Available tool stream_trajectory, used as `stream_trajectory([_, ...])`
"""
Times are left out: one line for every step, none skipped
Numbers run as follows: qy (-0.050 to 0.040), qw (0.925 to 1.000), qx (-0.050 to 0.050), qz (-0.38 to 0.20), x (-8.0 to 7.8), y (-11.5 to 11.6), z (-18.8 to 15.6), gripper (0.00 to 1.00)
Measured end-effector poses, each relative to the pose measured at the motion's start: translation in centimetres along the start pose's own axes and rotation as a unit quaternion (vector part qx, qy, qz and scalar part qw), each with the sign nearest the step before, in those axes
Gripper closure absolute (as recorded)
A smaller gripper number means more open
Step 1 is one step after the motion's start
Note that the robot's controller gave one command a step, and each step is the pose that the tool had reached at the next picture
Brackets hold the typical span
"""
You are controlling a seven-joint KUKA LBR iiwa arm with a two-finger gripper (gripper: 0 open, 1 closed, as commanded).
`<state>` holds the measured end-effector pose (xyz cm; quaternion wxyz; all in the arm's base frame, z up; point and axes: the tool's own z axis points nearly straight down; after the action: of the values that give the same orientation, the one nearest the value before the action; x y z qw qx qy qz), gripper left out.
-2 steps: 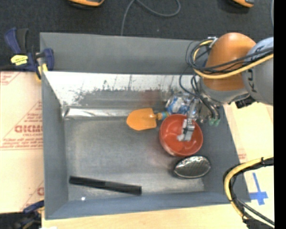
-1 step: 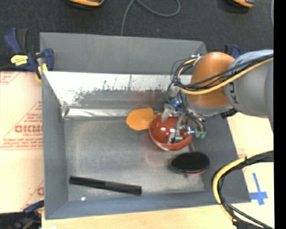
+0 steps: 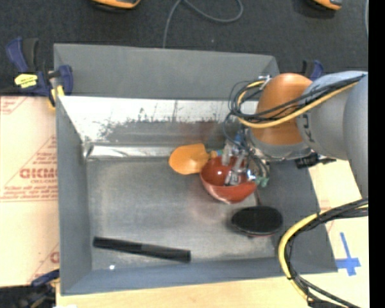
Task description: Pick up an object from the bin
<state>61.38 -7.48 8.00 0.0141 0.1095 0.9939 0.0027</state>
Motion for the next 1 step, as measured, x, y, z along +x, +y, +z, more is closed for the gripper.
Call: stream_trajectory([-0.0024, 0.9957, 0.003, 0.092, 0.33, 0.73, -0.03, 0.0])
